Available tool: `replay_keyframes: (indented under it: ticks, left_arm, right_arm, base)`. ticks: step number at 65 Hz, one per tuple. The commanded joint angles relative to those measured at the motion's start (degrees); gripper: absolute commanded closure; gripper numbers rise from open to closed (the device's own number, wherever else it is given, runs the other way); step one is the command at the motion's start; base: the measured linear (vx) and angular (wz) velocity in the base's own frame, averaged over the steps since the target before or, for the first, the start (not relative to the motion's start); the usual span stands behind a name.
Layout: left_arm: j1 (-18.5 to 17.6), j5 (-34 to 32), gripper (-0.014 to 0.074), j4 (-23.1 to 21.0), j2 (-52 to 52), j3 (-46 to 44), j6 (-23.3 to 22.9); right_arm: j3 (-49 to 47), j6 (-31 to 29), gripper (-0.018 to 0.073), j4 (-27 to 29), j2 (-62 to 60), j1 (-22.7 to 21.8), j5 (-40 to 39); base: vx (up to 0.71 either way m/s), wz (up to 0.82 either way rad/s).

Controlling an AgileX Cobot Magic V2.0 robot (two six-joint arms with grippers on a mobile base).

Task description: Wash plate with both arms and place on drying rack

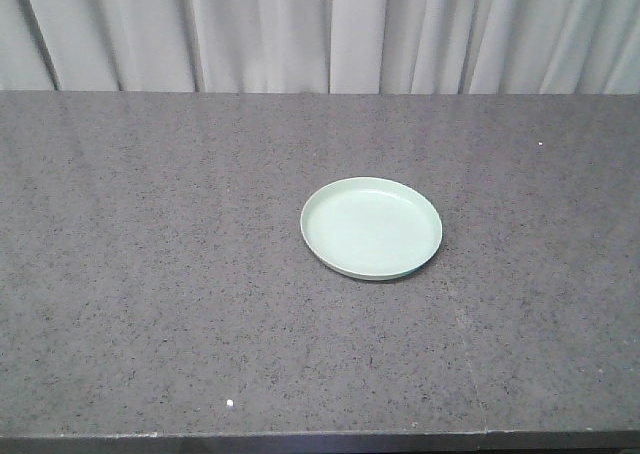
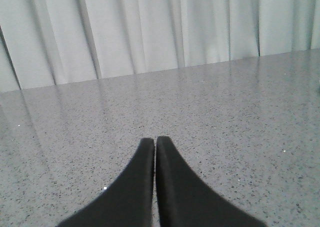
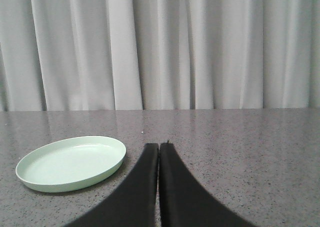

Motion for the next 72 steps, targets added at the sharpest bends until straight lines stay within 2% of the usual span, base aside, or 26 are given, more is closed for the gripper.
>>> replay_keyframes:
  ticks: [1,21,34,40,50,58,64,72]
  left_arm:
    - [-0.31,-4.30,0.0602,-0.48,-0.86,1.00,-0.06]
    - [-0.31,-4.30,0.0602,-0.48,-0.86,1.00,-0.06]
    - [-0.31,-4.30,0.0602,-0.48,-0.86,1.00,-0.06]
    - [-0.31,-4.30,0.0602,-0.48,-0.86,1.00,-0.06]
    - [-0.31,-4.30,0.0602,-0.48,-0.86,1.00,-0.06]
    - [-0.31,-4.30,0.0602,-0.48,-0.86,1.00,-0.06]
    - [-0.31,-4.30,0.0602,-0.48,-0.86,1.00,-0.06]
    - [-0.31,-4.30,0.0602,-0.48,-0.86,1.00,-0.06]
  right_arm:
    - [0.14,-0.16,0.0566,-0.54,-0.50,-0.42,-4.02]
    - [0.07,0.96,0.0566,-0.37,-0.50,-0.42,-5.15]
    - [-1.77,11.69,0.0566,0.27,-0.50,-0.42,-7.34]
    - [-7.15,12.86,0.0566,0.27,0.43,-0.25,-1.39]
    - [-21.43,11.96,0.0566,-0.02,6.02,-0.25,14.43]
    - [-33.07,6.50,0.0546,-0.35,14.39,-0.25,23.91]
    - [-39.79,2.27,0.0483,0.08,20.20,-0.25,28.09]
    - [-45.25,-1.75,0.0293,2.98,27.85,-0.25,29.14]
  base:
    - [0.00,0.00]
    - [0.00,0.00]
    - [0.00,0.00]
    - [0.00,0.00]
    - [0.00,0.00]
    - [0.00,0.00]
    - [0.00,0.00]
    - [0.00,0.00]
